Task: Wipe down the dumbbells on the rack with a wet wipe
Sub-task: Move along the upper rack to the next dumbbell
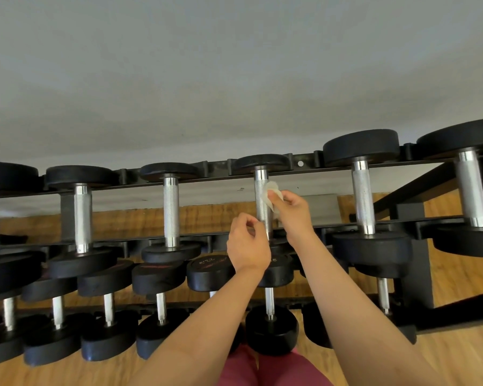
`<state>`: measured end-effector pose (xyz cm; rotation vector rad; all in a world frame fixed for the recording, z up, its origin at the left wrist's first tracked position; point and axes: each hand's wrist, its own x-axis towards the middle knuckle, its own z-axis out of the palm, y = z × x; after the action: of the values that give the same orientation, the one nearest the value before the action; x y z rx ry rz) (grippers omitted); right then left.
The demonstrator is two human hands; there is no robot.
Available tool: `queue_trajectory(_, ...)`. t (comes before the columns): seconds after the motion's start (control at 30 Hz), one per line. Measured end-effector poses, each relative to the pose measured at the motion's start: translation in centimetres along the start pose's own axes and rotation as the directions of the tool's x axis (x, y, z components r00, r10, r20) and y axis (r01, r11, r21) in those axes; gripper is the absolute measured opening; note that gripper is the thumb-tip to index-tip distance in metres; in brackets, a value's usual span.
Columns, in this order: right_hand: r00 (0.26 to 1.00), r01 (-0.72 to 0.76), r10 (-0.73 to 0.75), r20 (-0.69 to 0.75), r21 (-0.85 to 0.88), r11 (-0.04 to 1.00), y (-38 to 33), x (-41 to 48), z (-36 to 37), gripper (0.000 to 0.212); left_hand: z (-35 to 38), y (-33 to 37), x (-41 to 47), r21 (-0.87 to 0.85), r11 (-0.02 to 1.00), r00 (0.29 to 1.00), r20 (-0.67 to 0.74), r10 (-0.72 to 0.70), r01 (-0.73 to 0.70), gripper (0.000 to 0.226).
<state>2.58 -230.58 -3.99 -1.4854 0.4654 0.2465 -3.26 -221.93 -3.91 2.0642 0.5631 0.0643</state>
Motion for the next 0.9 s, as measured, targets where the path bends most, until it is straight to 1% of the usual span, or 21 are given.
queue_trajectory(0.07,0.998,0.007,-0.005,0.065,-0.022,1.000,-0.4,0.1,0.4,0.013,0.0,-0.2,0.0,0.000,1.000,1.000,0.002,0.000,0.000,0.016)
queue_trajectory(0.1,0.997,0.015,-0.013,0.071,-0.022,1.000,-0.4,0.2,0.5,0.013,0.0,-0.3,0.0,-0.002,1.000,1.000,0.003,0.001,-0.001,0.016)
queue_trajectory(0.23,0.999,0.032,-0.031,-0.044,0.026,0.999,0.1,0.2,0.3,0.018,0.0,-0.3,0.1,-0.008,1.000,1.000,0.008,0.011,-0.011,0.017)
queue_trajectory(0.27,0.998,0.030,-0.028,-0.049,0.038,0.999,0.1,0.3,0.4,0.018,0.0,-0.3,0.0,-0.007,1.000,1.000,0.009,0.011,-0.011,0.017)
queue_trajectory(0.33,1.000,0.028,-0.027,-0.012,0.029,0.999,-0.3,0.3,0.7,0.017,0.1,-0.2,0.0,-0.001,1.000,1.000,0.011,0.008,-0.008,0.017)
queue_trajectory(0.4,0.999,0.041,-0.041,0.009,-0.004,0.999,-0.6,0.5,1.1,0.022,0.1,-0.2,0.1,-0.006,1.000,1.000,0.007,0.008,-0.008,0.016)
queue_trajectory(0.53,0.998,0.063,-0.064,-0.026,-0.036,0.997,-0.7,0.4,0.5,0.015,0.0,-0.1,0.1,-0.001,1.000,1.000,0.014,0.008,-0.008,0.016)
queue_trajectory(0.6,0.998,0.062,-0.062,0.005,-0.070,0.996,-0.2,0.2,-0.4,0.017,-0.1,-0.1,0.0,0.005,1.000,1.000,0.011,0.012,-0.012,0.016)
queue_trajectory(0.67,0.995,0.064,-0.055,0.087,-0.104,0.993,0.2,-0.1,-1.0,0.015,-0.1,-0.1,0.1,0.008,1.000,1.000,0.009,0.017,-0.017,0.017)
queue_trajectory(0.77,0.982,0.044,-0.020,0.189,-0.122,0.992,0.4,-0.4,-1.5,0.020,-0.1,-0.2,0.1,0.009,1.000,1.000,0.010,0.022,-0.022,0.016)
queue_trajectory(0.83,0.983,0.048,-0.024,0.185,-0.131,0.990,0.3,-0.4,-1.5,0.013,-0.1,-0.2,0.1,0.014,1.000,1.000,0.009,0.024,-0.024,0.016)
queue_trajectory(0.9,0.992,0.049,-0.037,0.119,-0.100,0.994,0.7,-0.4,-1.5,0.012,-0.1,-0.2,0.2,0.029,0.999,1.000,0.007,0.022,-0.022,0.017)
